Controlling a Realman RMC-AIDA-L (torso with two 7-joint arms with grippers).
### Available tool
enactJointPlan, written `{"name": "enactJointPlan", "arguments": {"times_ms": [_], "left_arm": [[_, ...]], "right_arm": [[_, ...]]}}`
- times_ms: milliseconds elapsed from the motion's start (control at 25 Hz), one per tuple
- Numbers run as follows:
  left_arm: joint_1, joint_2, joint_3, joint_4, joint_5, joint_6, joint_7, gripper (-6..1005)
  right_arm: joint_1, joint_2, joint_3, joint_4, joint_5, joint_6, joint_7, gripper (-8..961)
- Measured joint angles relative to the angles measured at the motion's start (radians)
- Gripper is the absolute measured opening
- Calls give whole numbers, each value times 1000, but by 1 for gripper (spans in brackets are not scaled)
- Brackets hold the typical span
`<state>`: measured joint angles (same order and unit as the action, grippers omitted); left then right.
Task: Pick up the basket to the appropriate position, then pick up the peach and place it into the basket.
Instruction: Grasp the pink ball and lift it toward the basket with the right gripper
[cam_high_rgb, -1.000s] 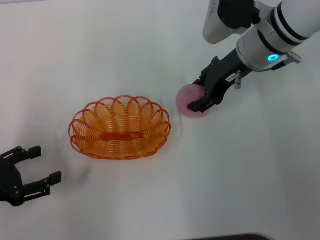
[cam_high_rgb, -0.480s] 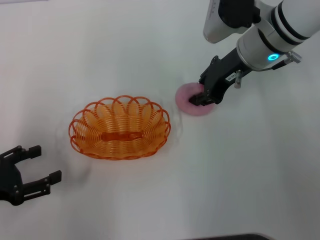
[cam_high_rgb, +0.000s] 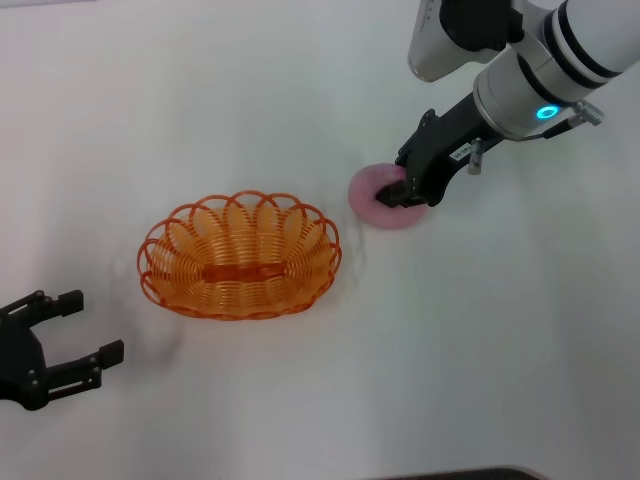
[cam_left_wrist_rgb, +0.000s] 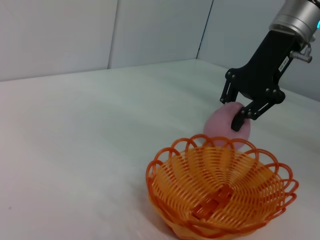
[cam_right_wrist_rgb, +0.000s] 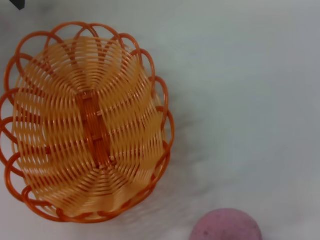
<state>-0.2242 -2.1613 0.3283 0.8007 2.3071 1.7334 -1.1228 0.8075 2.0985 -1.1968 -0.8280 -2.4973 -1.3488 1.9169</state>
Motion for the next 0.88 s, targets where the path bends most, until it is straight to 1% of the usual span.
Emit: {"name": "enactJointPlan", "arguments": {"times_ms": [440, 560, 720, 880], "left_arm": [[-3, 0, 0, 0, 0, 0, 0, 857], [-3, 0, 0, -1, 0, 0, 0, 856], [-3, 0, 0, -2, 0, 0, 0, 859], [-4, 0, 0, -2, 0, 1, 0, 858]], "right_arm": [[-3, 0, -3, -2, 0, -3, 0, 230], [-4, -1, 8, -23, 1, -19, 0, 230], [-22, -2, 37, -106, 40, -92, 1, 230], [-60, -5, 60, -234, 112, -177, 7, 230]]}}
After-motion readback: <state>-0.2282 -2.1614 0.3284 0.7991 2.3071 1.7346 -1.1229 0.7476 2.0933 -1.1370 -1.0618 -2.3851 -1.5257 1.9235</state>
